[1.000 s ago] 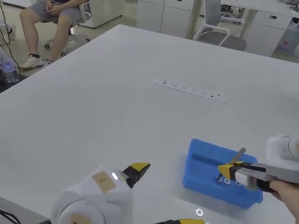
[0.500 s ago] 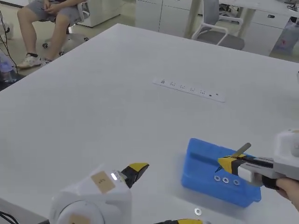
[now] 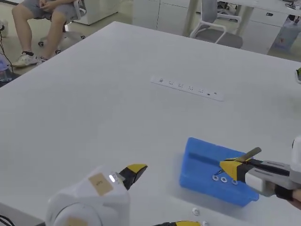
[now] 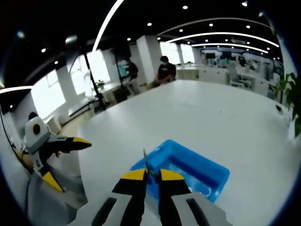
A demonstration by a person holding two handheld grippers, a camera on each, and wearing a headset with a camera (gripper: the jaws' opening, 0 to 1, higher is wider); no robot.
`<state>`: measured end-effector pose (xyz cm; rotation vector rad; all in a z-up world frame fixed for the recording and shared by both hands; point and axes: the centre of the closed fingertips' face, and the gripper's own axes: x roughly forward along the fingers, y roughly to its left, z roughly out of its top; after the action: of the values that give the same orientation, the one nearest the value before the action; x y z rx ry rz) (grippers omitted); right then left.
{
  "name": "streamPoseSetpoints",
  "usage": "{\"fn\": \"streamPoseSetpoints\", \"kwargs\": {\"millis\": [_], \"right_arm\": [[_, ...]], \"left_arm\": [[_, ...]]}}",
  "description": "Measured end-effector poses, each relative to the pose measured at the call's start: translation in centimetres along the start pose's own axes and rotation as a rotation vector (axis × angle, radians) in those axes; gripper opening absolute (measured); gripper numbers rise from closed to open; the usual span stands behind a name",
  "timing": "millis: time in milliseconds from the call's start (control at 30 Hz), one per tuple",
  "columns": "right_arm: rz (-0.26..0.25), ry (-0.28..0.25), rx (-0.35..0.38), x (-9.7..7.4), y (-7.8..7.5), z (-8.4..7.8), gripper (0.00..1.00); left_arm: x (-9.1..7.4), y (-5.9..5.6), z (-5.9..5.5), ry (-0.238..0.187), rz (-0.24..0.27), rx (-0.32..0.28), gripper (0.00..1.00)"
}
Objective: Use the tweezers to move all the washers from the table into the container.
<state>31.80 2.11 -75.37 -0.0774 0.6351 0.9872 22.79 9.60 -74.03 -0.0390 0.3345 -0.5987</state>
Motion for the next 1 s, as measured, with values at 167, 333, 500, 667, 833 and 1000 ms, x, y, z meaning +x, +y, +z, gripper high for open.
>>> {"fn": "streamPoseSetpoints", "kwargs": {"millis": [167,333,500,667,833,1000], "right_arm": [[0.015,0.008,0.019,-0.4,1.0,-1.1,0.06],[0.033,0.030,0.045,-0.3,1.8,-2.6,0.06],[0.055,0.059,0.061,0.2,2.2,-3.8,0.06],[0.070,0.082,0.066,0.6,2.6,-4.7,0.06],[0.086,0.130,0.074,1.0,2.8,-6.4,0.06],[0.103,0.167,0.087,1.1,3.3,-7.7,0.06]], "left_arm": [[0.0,-0.1,-0.1,0.003,-0.006,0.001,0.80],[0.0,-0.2,-0.1,0.005,-0.010,0.001,0.80],[0.0,-0.3,-0.2,0.008,-0.013,0.005,0.80],[0.0,-0.3,-0.3,0.010,-0.014,0.008,0.80],[0.0,-0.2,-0.4,0.014,-0.015,0.005,0.80],[0.0,-0.1,-0.5,0.014,-0.014,0.007,0.80]]}}
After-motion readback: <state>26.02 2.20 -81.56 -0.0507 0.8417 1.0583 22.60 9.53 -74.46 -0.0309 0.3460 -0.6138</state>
